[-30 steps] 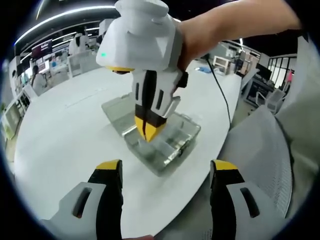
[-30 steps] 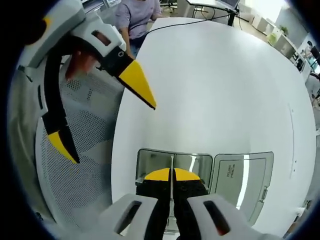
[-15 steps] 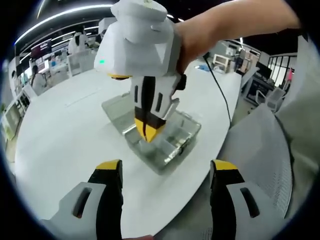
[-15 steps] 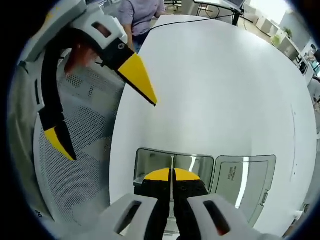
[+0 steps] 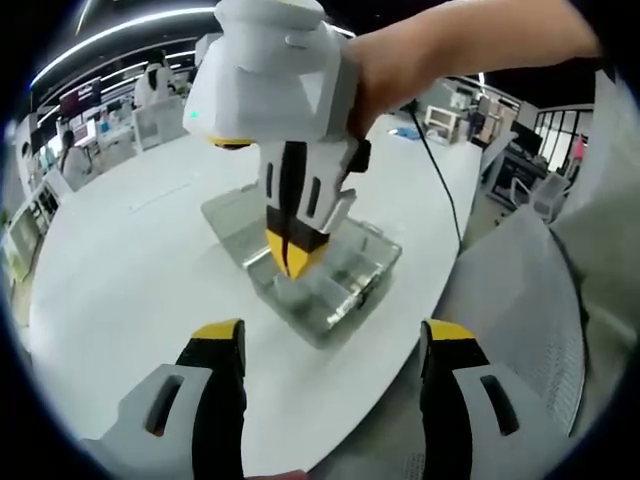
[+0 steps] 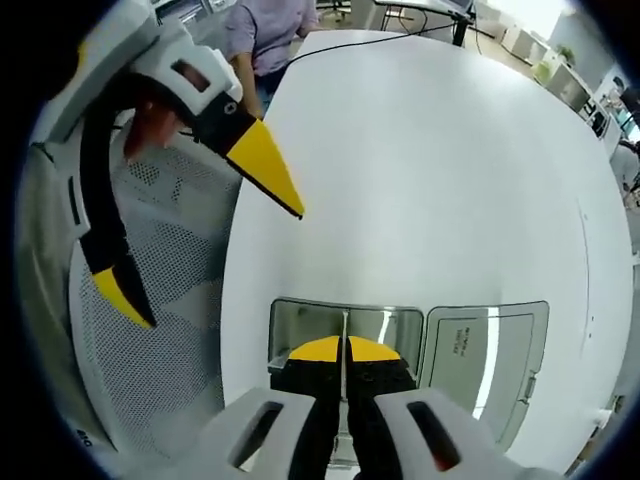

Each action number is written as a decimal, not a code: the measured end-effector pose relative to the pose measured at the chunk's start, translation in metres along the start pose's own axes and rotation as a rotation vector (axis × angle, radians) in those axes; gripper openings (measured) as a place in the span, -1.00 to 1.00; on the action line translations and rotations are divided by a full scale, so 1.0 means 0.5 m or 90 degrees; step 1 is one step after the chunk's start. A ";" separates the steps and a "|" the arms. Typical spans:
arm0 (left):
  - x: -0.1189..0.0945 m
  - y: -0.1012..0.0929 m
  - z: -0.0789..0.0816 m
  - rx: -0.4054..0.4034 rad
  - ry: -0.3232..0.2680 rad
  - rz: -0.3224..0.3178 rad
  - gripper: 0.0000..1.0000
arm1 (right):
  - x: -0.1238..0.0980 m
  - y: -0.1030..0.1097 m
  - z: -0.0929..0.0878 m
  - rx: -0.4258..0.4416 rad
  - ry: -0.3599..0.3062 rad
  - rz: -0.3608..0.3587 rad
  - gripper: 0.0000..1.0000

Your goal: Insert the divider into the dual guide fixture by aligning both edges with the guide slots and pushing it downward to the bottom, including one-sided entry, uneven engagement, binding, and posture correction.

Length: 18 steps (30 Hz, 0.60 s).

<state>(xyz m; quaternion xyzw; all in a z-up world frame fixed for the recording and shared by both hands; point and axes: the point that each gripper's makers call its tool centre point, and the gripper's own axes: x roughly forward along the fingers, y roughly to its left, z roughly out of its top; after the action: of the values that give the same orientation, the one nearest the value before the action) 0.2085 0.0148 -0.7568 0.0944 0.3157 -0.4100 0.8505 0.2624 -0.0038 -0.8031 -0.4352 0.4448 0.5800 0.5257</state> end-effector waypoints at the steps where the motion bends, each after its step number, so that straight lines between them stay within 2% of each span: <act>1: 0.000 0.000 0.000 0.000 0.000 0.000 0.40 | 0.001 -0.002 0.000 0.001 0.000 0.000 -1.00; 12: -0.001 -0.002 0.000 0.002 0.002 -0.001 0.40 | -0.009 -0.001 0.003 -0.001 -0.002 -0.004 -1.00; 18: -0.001 -0.002 -0.001 0.001 0.001 -0.001 0.40 | 0.001 -0.007 0.003 0.005 -0.001 -0.003 -1.00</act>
<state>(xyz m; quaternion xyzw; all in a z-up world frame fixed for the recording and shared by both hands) 0.2074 0.0148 -0.7567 0.0952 0.3163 -0.4107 0.8498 0.2657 -0.0020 -0.8034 -0.4337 0.4457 0.5770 0.5294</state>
